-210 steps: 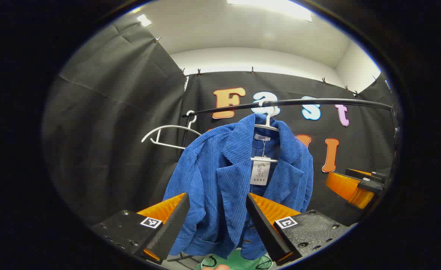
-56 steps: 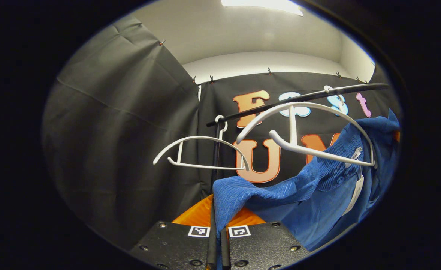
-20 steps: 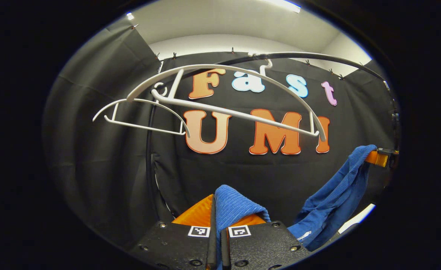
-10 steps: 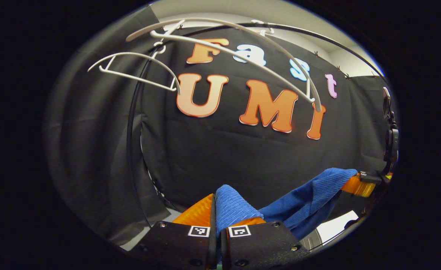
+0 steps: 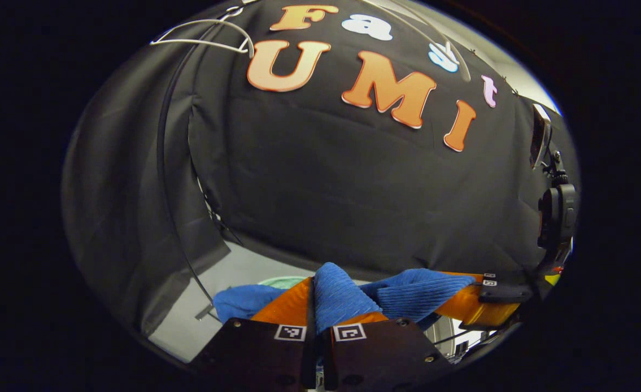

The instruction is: Grasp the clothes on the hanger with both hands and then place them into the laundry hamper below.

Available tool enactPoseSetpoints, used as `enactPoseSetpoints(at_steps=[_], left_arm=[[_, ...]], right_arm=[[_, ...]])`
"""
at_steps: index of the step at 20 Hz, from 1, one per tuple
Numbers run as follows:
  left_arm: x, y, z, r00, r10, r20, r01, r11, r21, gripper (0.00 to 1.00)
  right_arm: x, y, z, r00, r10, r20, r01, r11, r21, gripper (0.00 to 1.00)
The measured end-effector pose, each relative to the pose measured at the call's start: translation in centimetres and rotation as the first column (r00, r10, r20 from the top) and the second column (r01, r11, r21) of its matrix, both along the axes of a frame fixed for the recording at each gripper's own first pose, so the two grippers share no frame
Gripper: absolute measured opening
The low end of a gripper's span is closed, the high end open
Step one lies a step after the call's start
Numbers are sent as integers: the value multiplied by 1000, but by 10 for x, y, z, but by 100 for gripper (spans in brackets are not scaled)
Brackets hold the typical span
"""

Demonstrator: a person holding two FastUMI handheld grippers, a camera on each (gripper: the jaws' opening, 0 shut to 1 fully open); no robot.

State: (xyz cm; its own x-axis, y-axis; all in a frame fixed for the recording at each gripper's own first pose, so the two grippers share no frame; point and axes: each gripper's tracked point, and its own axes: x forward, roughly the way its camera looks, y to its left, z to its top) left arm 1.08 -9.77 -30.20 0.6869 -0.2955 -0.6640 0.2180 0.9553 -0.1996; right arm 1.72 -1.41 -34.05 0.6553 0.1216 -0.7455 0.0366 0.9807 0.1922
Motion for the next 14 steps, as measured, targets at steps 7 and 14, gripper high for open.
enactPoseSetpoints(at_steps=[7,14], left_arm=[[-38,7,-57,974,22,-227,-20,1000,13,8],[-57,14,-71,954,1,-299,15,999,50,25]], right_arm=[[-30,3,-54,974,-10,-225,6,1000,-19,9],[-45,-2,-79,952,-57,-300,50,998,-32,11]])
